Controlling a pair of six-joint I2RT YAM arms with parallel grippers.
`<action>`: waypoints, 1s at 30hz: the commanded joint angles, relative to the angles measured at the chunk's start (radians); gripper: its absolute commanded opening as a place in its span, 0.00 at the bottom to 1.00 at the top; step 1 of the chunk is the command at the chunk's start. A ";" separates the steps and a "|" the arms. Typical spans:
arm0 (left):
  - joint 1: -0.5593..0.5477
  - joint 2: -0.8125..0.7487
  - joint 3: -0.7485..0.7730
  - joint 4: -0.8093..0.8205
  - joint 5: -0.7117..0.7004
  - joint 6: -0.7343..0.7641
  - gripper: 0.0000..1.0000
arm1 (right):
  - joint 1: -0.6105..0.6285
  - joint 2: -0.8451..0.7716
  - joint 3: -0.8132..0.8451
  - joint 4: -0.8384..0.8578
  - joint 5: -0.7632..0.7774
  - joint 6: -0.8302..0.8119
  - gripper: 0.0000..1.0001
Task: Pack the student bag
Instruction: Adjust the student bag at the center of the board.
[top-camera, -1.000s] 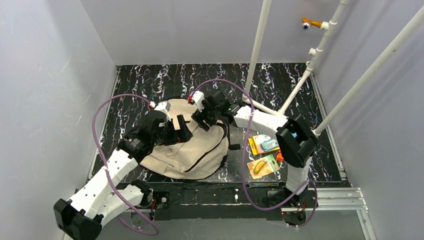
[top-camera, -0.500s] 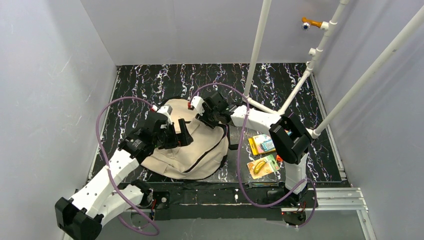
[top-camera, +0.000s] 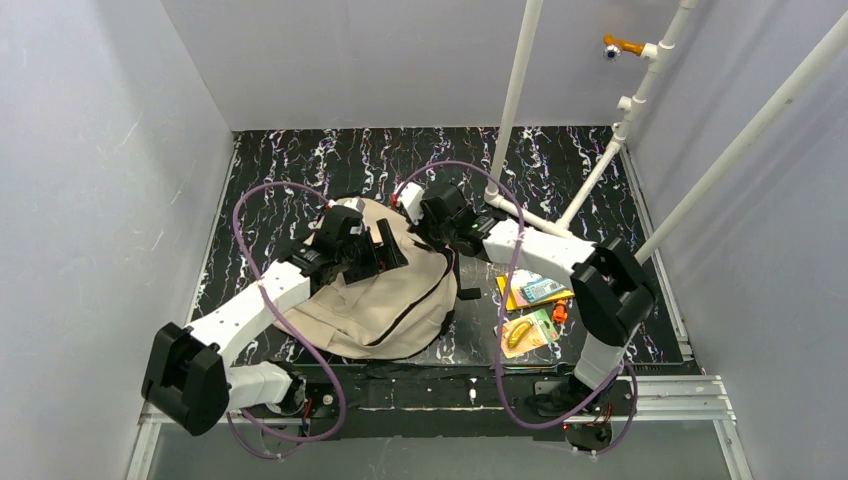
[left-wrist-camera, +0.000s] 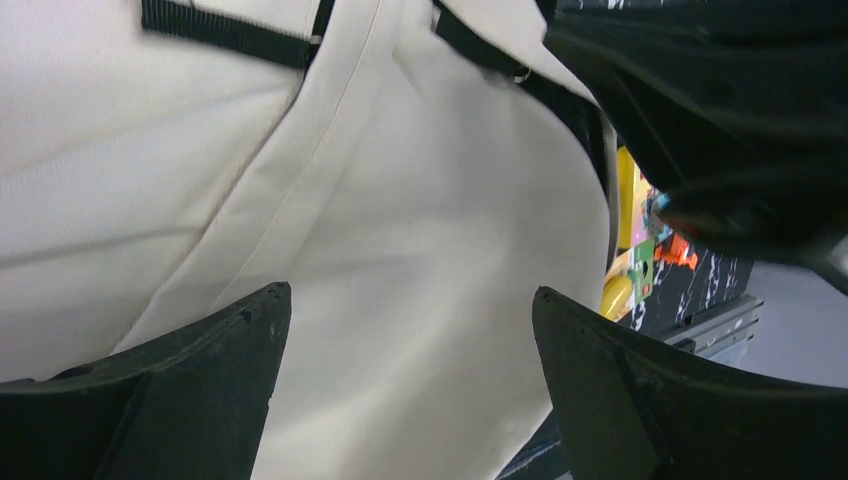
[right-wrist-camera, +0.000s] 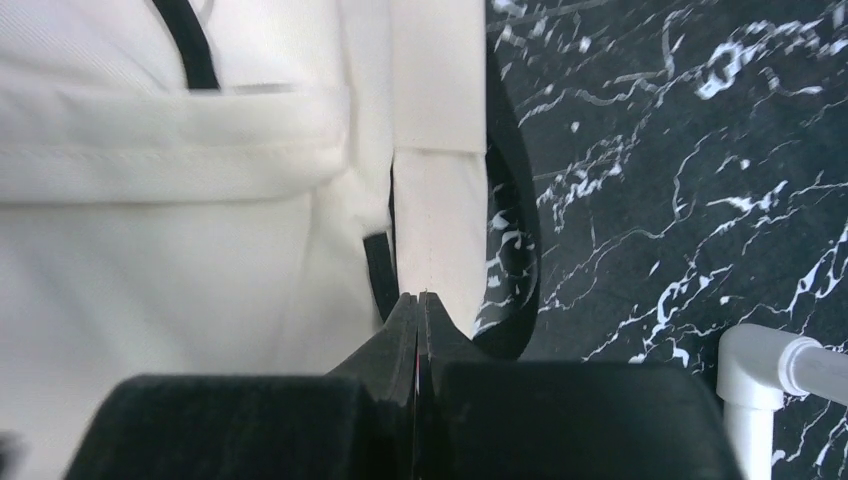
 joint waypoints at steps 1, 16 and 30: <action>0.021 0.061 0.083 0.023 -0.029 0.000 0.88 | -0.003 -0.090 -0.020 0.111 -0.029 0.107 0.01; 0.033 -0.144 -0.123 0.017 0.033 -0.052 0.82 | 0.127 0.031 -0.003 0.023 0.242 -0.138 0.46; 0.032 -0.299 -0.303 0.027 -0.071 -0.133 0.79 | 0.211 0.286 0.122 0.159 0.738 -0.332 0.41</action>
